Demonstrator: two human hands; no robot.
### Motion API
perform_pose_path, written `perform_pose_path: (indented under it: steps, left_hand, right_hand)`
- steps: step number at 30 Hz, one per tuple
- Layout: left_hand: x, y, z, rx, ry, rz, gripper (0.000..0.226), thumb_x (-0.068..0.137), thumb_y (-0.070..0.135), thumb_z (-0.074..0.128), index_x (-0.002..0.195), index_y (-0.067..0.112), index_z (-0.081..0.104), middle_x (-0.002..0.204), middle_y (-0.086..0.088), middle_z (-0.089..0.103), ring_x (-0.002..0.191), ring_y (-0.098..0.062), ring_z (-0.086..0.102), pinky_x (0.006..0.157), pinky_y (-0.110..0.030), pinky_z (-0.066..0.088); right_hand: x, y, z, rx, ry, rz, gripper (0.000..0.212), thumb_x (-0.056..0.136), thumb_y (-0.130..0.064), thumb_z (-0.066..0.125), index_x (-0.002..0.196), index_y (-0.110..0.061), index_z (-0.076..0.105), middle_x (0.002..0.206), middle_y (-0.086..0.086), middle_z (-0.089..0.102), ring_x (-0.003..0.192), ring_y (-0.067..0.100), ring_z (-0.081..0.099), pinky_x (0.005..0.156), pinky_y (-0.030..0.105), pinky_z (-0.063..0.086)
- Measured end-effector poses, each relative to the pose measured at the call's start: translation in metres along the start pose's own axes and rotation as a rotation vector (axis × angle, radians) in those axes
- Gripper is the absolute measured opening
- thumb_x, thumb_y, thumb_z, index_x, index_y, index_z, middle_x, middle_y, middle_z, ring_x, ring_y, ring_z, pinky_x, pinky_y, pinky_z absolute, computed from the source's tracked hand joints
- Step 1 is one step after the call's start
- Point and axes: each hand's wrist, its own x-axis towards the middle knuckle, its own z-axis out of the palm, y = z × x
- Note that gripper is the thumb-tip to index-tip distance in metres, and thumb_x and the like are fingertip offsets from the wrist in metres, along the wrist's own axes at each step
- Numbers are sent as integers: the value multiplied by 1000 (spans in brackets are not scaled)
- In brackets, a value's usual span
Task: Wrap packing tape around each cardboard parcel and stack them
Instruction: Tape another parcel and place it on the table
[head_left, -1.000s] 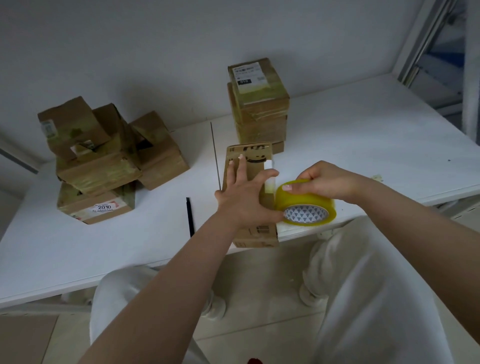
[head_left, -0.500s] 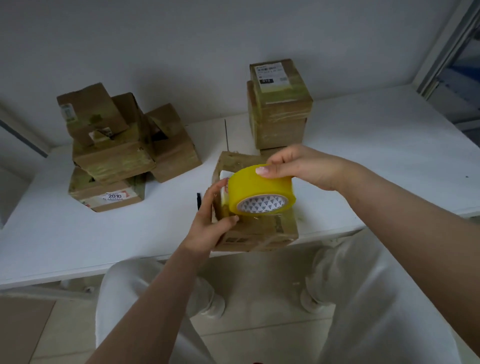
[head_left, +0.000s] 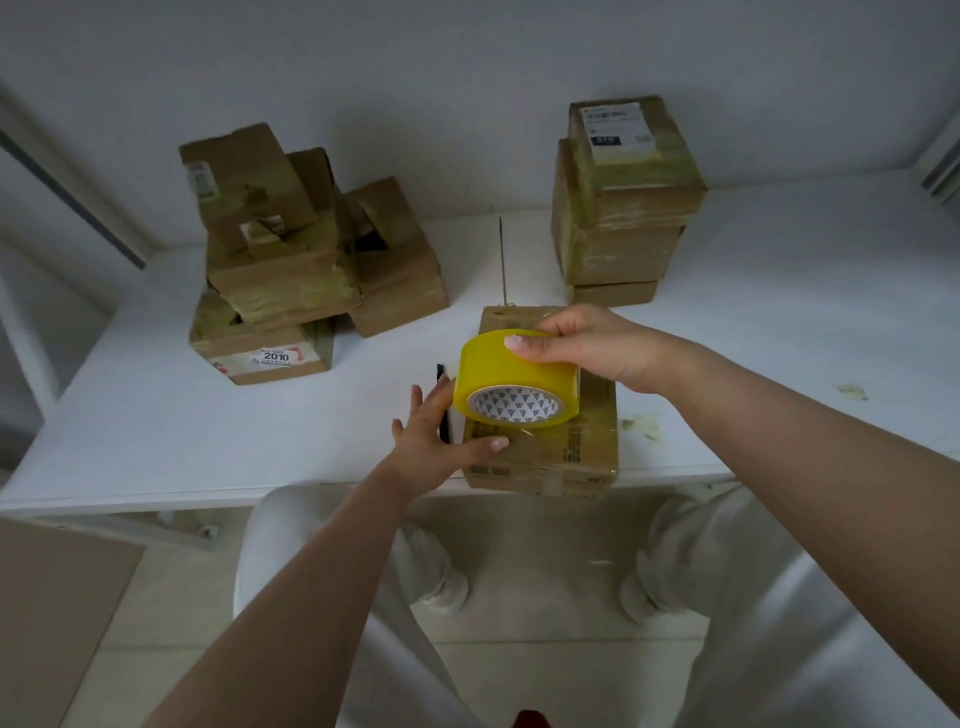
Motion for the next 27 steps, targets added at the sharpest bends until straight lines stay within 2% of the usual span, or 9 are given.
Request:
perform_pose_path:
  steps: [2,4,6,8,10,13,17,22,27]
  left_hand:
    - [2,-3,1,58,4,29,81,66,71,71,133,56,29,163,8,10,148,-17,-18,115,-55,-16]
    - [3,-5,2,93,15,45,89,55,80,63,134,62,25,163,9,10,148,-18,-18,114,-56,-17]
    - [4,-5,3,111,22,65,81,60,79,65,129,70,24,163,6,9,148,-22,-18,113,-58,-15]
    - [3,-3,3,127,31,90,77,66,74,65,132,66,27,163,3,9,148,-26,-18,113,-60,-14]
    - [3,-2,4,132,41,85,72,66,68,62,129,67,27,163,4,10,148,-27,-18,113,-61,-15]
    - [4,1,6,144,22,94,65,67,65,62,120,75,25,162,6,12,148,-28,-18,112,-62,-16]
    - [3,4,6,177,0,88,69,68,64,63,125,73,25,162,10,14,148,-29,-17,113,-62,-15]
    - [2,11,4,210,-9,66,69,71,58,64,126,67,25,159,13,19,149,-31,-14,114,-63,-13]
    - [4,14,1,256,-5,46,73,62,73,67,123,71,27,159,11,15,149,-29,-9,114,-68,-3]
  right_hand:
    - [0,-1,0,-27,0,9,62,57,-70,64,94,-21,73,90,-3,75,88,15,72,89,35,55]
    - [-3,-3,-2,-58,8,8,62,55,-70,65,90,-19,72,88,-1,75,86,17,72,86,36,56]
    - [-14,-3,-13,-89,65,1,64,53,-71,65,83,-15,71,81,-1,73,79,17,70,79,33,54]
    - [-32,3,-37,-154,150,38,66,54,-70,65,81,-10,70,75,2,69,71,17,66,70,30,50]
    - [-54,19,-64,-215,215,111,55,61,-65,68,72,-11,69,66,0,66,64,16,64,61,26,48]
    - [-78,54,-85,-315,241,215,50,66,-63,69,57,-13,64,56,-1,58,58,17,59,59,26,43]
    - [-78,95,-79,-249,255,284,44,76,-54,72,71,-10,70,70,5,63,68,19,61,63,26,45]
    - [-70,120,-63,-173,261,314,38,79,-51,71,71,-14,68,74,4,65,70,18,63,62,25,45]
    - [-65,122,-59,-186,274,301,39,80,-53,70,76,-14,70,78,4,66,73,18,64,61,25,45]
